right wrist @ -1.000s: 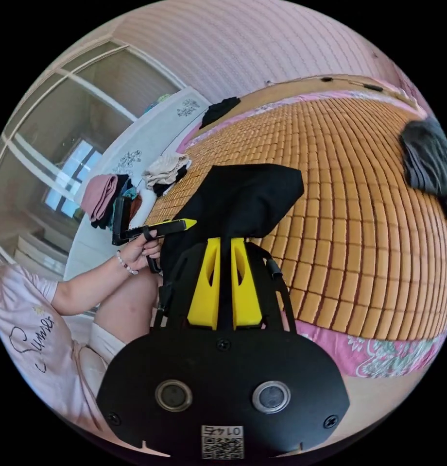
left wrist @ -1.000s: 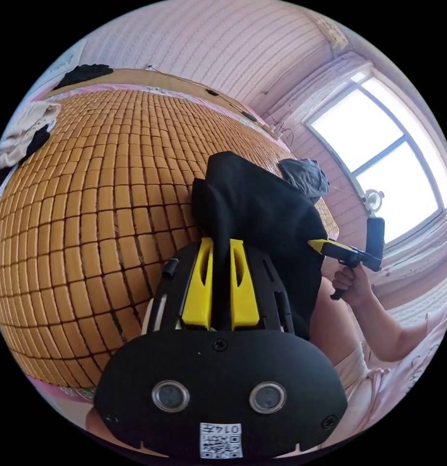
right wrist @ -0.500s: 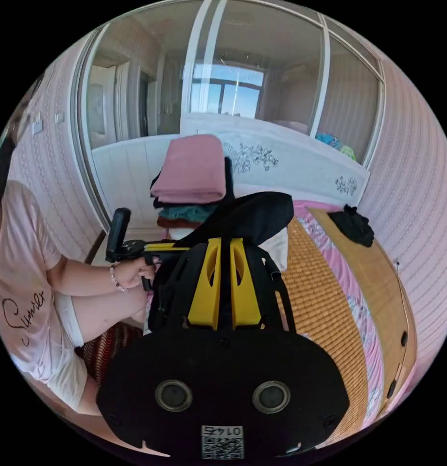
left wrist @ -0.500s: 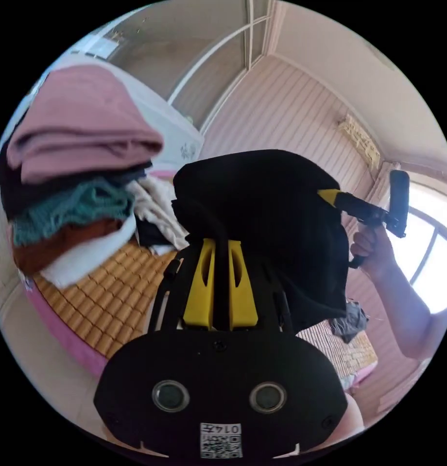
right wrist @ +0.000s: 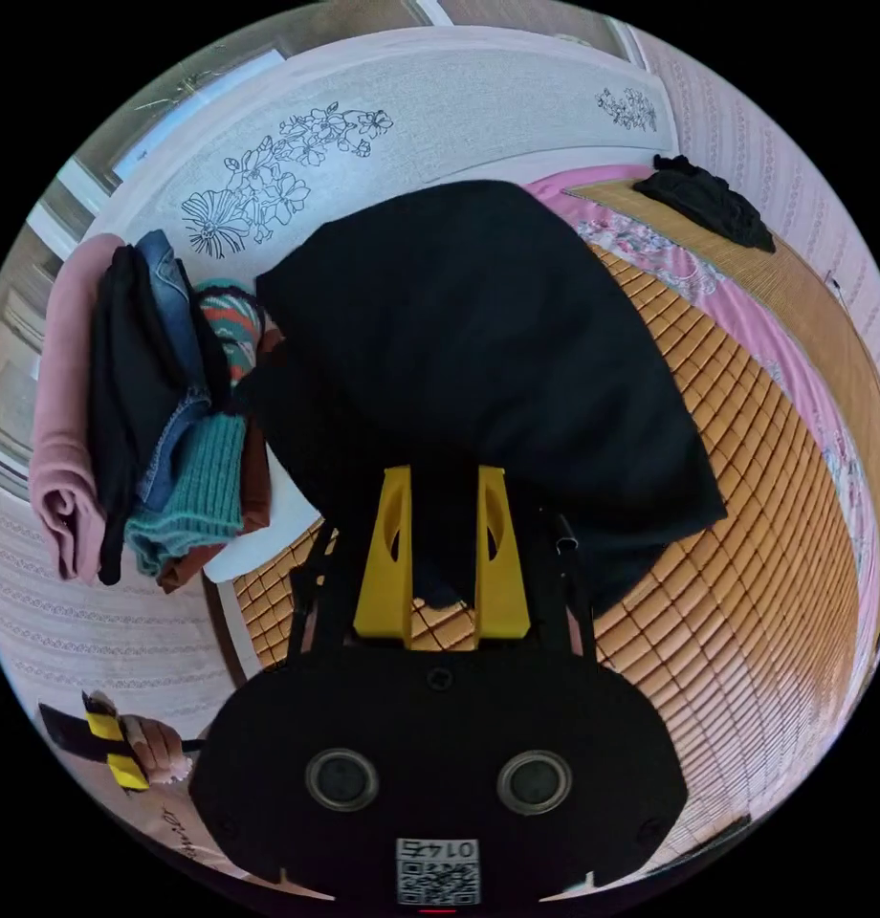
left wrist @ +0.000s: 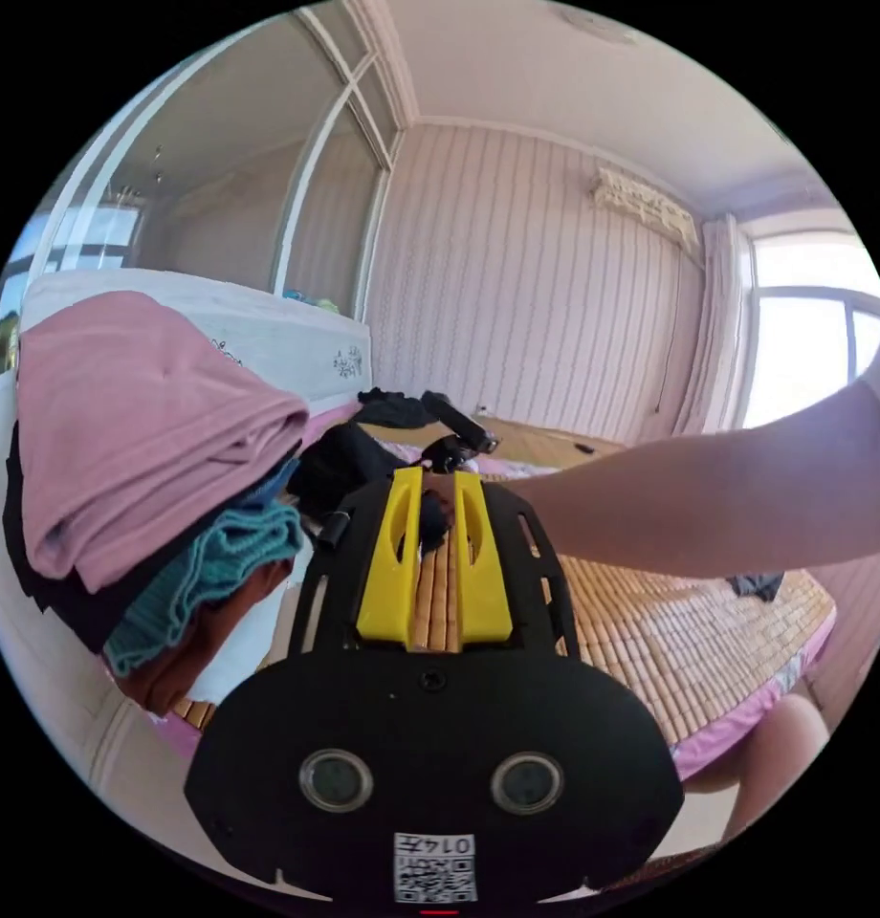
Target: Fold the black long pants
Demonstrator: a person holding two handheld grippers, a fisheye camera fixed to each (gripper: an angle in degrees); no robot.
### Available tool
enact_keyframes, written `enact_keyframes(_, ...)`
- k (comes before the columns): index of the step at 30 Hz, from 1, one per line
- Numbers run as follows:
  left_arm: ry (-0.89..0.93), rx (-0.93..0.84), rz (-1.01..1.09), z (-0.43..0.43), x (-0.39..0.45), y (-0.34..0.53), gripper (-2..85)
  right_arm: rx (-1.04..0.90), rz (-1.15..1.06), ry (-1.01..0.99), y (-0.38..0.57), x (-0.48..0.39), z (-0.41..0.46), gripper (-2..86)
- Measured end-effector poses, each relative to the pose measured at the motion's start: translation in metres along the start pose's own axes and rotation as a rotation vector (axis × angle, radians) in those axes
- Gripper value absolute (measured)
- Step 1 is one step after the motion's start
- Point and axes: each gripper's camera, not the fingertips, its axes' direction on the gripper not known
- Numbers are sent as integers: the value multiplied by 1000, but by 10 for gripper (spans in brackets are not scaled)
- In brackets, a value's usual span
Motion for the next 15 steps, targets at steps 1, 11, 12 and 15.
enact_keyframes(1,-5,-35,3,4,3,11,61,28,-32,35,2,-7,-3,99)
enact_keyframes(11,100,-175,15,28,44,38,62,84,-221,-134,69,-20,-70,108)
enact_keyframes(12,132,-195,32,32,55,40,63,104,-206,-118,103,-14,-82,107)
enact_keyframes(15,260,-262,82,49,91,47,63,146,-146,25,208,8,-116,94)
